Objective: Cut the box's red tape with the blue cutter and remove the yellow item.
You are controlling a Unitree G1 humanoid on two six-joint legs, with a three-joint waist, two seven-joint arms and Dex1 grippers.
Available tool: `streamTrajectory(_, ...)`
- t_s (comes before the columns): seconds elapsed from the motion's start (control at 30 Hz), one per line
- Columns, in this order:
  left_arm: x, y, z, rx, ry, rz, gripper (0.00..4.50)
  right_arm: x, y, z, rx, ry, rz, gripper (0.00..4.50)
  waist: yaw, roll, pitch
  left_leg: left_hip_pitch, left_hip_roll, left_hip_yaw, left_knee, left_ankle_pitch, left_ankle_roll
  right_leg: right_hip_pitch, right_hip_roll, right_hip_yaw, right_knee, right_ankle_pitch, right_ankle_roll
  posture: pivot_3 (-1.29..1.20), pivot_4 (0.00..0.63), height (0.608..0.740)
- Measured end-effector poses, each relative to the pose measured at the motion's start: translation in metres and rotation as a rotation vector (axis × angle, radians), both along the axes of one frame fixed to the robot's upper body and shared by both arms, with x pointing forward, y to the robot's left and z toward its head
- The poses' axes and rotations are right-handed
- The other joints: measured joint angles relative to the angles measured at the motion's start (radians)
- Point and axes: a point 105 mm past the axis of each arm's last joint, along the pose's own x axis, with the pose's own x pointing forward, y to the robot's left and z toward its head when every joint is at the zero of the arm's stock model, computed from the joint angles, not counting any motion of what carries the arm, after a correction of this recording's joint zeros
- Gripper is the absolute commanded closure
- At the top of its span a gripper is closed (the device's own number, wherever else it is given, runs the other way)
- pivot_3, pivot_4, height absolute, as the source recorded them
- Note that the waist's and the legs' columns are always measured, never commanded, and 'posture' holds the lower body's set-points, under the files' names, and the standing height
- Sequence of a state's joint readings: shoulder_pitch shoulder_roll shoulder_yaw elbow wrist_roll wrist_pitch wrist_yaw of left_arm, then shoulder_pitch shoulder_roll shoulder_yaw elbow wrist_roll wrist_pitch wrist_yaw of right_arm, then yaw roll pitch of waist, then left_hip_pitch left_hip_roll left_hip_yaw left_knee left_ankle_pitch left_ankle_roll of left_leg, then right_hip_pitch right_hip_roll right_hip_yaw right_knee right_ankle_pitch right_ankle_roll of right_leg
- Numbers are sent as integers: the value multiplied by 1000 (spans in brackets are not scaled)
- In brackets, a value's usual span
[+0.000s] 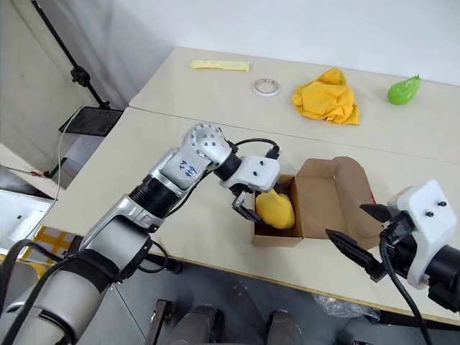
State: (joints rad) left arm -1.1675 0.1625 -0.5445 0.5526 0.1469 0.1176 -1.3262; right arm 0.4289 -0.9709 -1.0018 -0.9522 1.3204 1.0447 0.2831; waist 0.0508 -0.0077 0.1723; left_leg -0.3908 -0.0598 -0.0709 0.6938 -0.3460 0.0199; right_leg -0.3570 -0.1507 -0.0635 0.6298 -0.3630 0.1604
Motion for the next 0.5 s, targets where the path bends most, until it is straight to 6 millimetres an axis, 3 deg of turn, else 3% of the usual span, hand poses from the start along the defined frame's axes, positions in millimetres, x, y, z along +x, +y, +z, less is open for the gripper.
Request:
streamTrajectory(0.1, 2, -3, -9, 35, -37, -12, 568, -3, 2, -4, 0, -5, -14, 0, -1, 0, 0, 0, 1, 0, 0, 0, 0, 0, 1, 0, 0, 0, 0, 0, 150, 740)
streamTrajectory(0.3, 4, -3, -12, 51, -73, -43, 2393, -6, 3, -10, -2, 4, -36, 0, -5, 0, 0, 1, 1, 1, 1, 0, 0, 0, 0, 1, 2, 0, 0, 0, 150, 740)
streamTrajectory(0.5, 12, -2, 6, -10, -45, 9, 3959, -5, 5, -4, -3, -39, -26, 0, -5, 0, 0, 1, 1, 1, 2, 0, 0, -1, 0, 2, 3, 0, 0, 0, 150, 740)
